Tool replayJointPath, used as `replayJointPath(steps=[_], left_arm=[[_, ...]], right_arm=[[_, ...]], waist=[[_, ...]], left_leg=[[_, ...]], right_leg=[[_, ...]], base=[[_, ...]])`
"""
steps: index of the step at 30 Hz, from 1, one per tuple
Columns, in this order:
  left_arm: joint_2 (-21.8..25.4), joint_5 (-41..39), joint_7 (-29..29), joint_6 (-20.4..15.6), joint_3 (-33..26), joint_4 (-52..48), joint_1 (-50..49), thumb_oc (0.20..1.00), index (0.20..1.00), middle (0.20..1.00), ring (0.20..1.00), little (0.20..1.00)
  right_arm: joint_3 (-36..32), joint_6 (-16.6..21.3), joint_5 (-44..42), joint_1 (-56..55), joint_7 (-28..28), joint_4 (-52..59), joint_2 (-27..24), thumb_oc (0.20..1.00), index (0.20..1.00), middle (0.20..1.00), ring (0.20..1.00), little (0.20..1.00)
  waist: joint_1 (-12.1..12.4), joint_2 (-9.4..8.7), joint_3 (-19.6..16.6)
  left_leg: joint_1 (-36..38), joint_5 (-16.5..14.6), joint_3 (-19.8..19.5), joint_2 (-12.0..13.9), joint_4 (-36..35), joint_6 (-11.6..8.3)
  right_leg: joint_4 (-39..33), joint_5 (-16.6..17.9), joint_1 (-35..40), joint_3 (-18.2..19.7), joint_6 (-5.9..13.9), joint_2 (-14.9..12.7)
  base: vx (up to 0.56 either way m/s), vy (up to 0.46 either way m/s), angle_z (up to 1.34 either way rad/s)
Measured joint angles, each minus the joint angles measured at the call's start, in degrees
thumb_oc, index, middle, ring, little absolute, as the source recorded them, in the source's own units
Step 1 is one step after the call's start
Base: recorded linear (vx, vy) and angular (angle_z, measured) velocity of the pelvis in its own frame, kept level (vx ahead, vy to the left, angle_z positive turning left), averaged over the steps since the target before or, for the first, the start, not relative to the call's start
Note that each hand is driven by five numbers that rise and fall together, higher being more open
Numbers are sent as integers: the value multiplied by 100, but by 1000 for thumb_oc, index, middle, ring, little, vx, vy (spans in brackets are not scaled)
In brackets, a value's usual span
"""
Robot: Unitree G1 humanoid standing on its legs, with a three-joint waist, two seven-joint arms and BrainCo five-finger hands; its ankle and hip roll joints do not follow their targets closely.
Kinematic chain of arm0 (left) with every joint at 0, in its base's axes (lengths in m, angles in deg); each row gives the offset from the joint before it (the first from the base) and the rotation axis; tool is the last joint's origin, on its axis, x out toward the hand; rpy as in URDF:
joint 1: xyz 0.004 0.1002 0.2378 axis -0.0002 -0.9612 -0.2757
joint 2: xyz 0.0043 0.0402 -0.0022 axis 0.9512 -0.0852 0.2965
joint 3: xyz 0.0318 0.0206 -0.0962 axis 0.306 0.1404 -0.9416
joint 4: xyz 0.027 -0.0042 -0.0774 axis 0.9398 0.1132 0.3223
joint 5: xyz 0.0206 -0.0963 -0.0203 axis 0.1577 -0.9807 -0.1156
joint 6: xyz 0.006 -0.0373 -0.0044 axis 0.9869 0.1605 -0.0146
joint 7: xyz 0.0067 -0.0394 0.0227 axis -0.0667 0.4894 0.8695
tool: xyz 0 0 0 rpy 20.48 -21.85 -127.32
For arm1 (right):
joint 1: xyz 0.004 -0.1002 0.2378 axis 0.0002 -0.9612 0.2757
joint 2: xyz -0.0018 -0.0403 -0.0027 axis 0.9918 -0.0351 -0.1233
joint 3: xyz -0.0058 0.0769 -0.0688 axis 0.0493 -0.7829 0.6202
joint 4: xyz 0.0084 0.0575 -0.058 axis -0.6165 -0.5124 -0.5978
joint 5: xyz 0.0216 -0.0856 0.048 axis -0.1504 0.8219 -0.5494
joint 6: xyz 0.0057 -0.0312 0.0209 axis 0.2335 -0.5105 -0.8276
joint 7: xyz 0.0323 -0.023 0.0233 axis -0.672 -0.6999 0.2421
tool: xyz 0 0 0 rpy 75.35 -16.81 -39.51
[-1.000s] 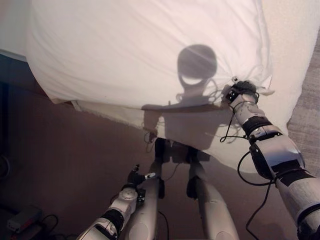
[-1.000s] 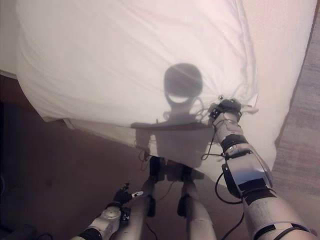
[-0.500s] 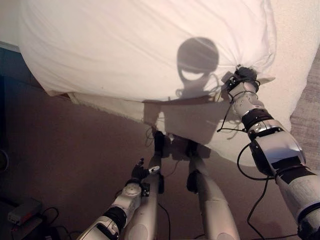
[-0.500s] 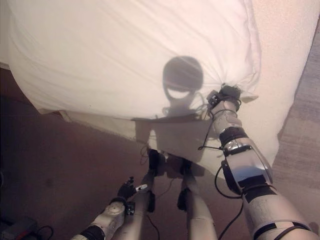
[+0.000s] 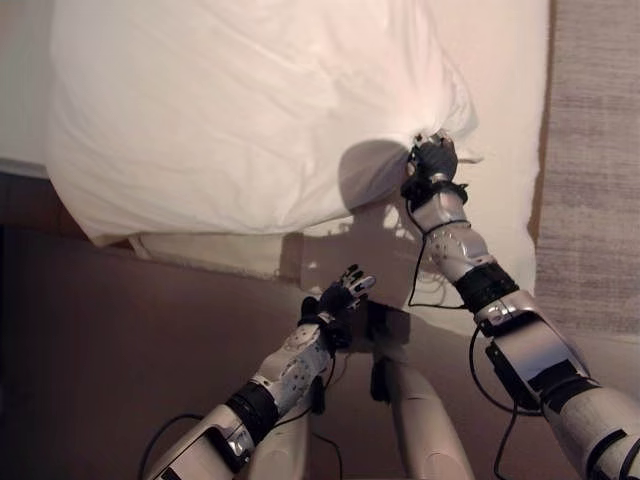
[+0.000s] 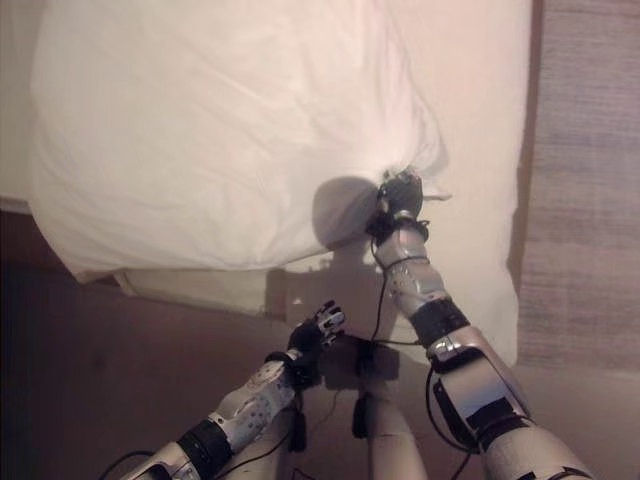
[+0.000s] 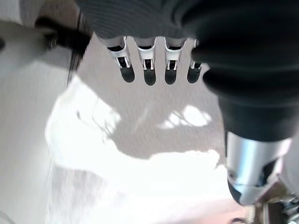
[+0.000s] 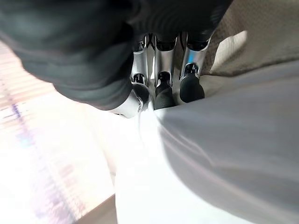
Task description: Make the bed
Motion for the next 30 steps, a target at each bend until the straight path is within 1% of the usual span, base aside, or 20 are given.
replayJointPath(steps=[2,3,4,5,7,10,13,15,17,18,19,20,21,22,24,26,29,30], left_arm=[[-220,-444,13,12,-32,21,119,1000,1000,1000,1000,1000],[-242,-556,17,8,-76,35,111,1000,1000,1000,1000,1000],[-369,-856,68,-9,-163,41,162,1000,1000,1000,1000,1000],[-410,-944,91,-16,-244,39,161,1000,1000,1000,1000,1000],[-440,-1238,199,-48,-380,146,175,1000,1000,1000,1000,1000],[-503,-1548,372,-96,-595,315,235,1000,1000,1000,1000,1000],[-615,-1760,549,-166,-1083,469,342,1000,1000,1000,1000,1000],[-652,-1771,706,-458,-1645,469,566,1000,1000,1000,1000,1000],[-697,-1839,796,-615,-1983,501,738,1000,1000,1000,1000,1000],[-753,-1882,878,-685,-2308,631,922,1000,1000,1000,1000,1000],[-715,-1923,963,-823,-2533,640,1025,1000,1000,1000,1000,1000],[-721,-1929,1003,-890,-2633,640,1058,1000,1000,1000,1000,1000],[-718,-1930,1122,-1093,-2884,645,1143,1000,1000,1000,1000,1000],[-707,-1928,1217,-1260,-2999,654,1210,1000,1000,1000,1000,1000],[-710,-1929,1354,-1428,-3237,773,1347,1000,1000,1000,1000,1000],[-655,-1926,1432,-1525,-3417,849,1398,1000,1000,1000,1000,1000],[-594,-1926,1534,-1549,-3600,1086,1497,1000,1000,1000,1000,1000],[-493,-1923,1579,-1575,-3615,1105,1496,1000,1000,1000,1000,1000]], right_arm=[[42,-83,187,-137,-1,161,17,200,200,200,200,200],[42,-106,223,-143,-4,161,17,200,200,200,200,200],[24,-110,270,-168,-54,252,-17,200,200,200,200,200],[13,-109,271,-188,-57,359,-53,200,200,200,200,200],[13,-125,271,-197,-81,476,-60,200,200,200,200,200],[11,-125,274,-218,-148,641,-62,200,200,200,200,200],[11,-129,387,-297,-175,685,-63,200,200,200,200,200],[-23,-130,517,-388,-216,871,-85,200,200,200,200,200],[-115,-127,615,-449,-265,948,-83,200,200,200,200,200],[-189,-129,629,-520,-299,954,-68,200,200,200,200,200],[-217,-128,648,-574,-317,966,-65,200,200,200,200,200],[-230,-128,655,-605,-339,986,-65,200,200,200,200,200],[-253,-127,671,-669,-376,1000,-51,200,200,200,200,200],[-279,-126,671,-731,-409,1018,-36,200,200,200,200,200],[-297,-123,670,-829,-442,1018,-15,200,200,200,200,200],[-307,-102,670,-893,-454,1033,7,200,200,200,200,200],[-312,-101,669,-989,-456,1049,62,200,200,200,200,200],[-323,-94,670,-1040,-454,1049,72,200,200,200,200,200]], waist=[[-23,-14,1],[-23,-15,2],[-46,-22,-1],[-54,-31,3],[-163,-73,3],[-187,-94,0],[-186,-113,-5],[-184,-159,-12],[-180,-162,-12],[-174,-166,-14],[-167,-182,-20],[-168,-190,-22],[-166,-214,-25],[-164,-231,-30],[-154,-252,-30],[-149,-270,-39],[-150,-345,-80],[-152,-376,-97]], left_leg=[[167,-47,56,-19,-1,16],[207,-68,75,-22,-1,33],[230,-73,94,-30,-2,39],[229,-73,109,-36,-1,40],[229,-69,137,-42,0,43],[244,-74,165,-42,0,49],[366,-84,184,-28,-1,43],[415,-101,175,-13,0,22],[405,-101,167,-10,0,22],[412,-98,152,-2,0,23],[413,-98,138,-2,0,22],[413,-97,134,0,0,22],[417,-96,116,4,1,23],[421,-95,112,1,1,24],[485,-95,70,12,2,24],[533,-98,36,14,1,23],[529,-93,26,22,2,23],[530,-89,22,23,2,28]], right_leg=[[-38,23,149,102,33,-2],[-49,29,180,124,42,-2],[-71,38,210,134,59,-11],[-80,45,210,142,68,-16],[-134,88,230,154,104,-20],[-154,113,242,179,117,-14],[-230,129,390,187,115,0],[-242,128,446,176,116,10],[-242,128,447,151,115,7],[-242,128,465,118,116,4],[-243,127,470,107,117,4],[-243,128,471,104,116,3],[-241,130,480,93,114,2],[-238,141,492,84,99,1],[-240,156,573,48,78,-3],[-241,146,633,23,91,-8],[-234,145,643,-28,92,-11],[-233,146,643,-31,92,-9]], base=[[-12,-2,-17],[-19,-23,-14],[-10,-19,-7],[-16,-20,-4],[-11,-10,-3],[-2,-19,-5],[-17,-32,-4],[-29,-47,1],[-11,-32,7],[-13,-40,9],[-1,-50,7],[-12,-34,4],[-28,-34,5],[-32,-32,9],[-20,-29,8],[-4,-27,6],[-44,-27,7],[-17,-15,3]])
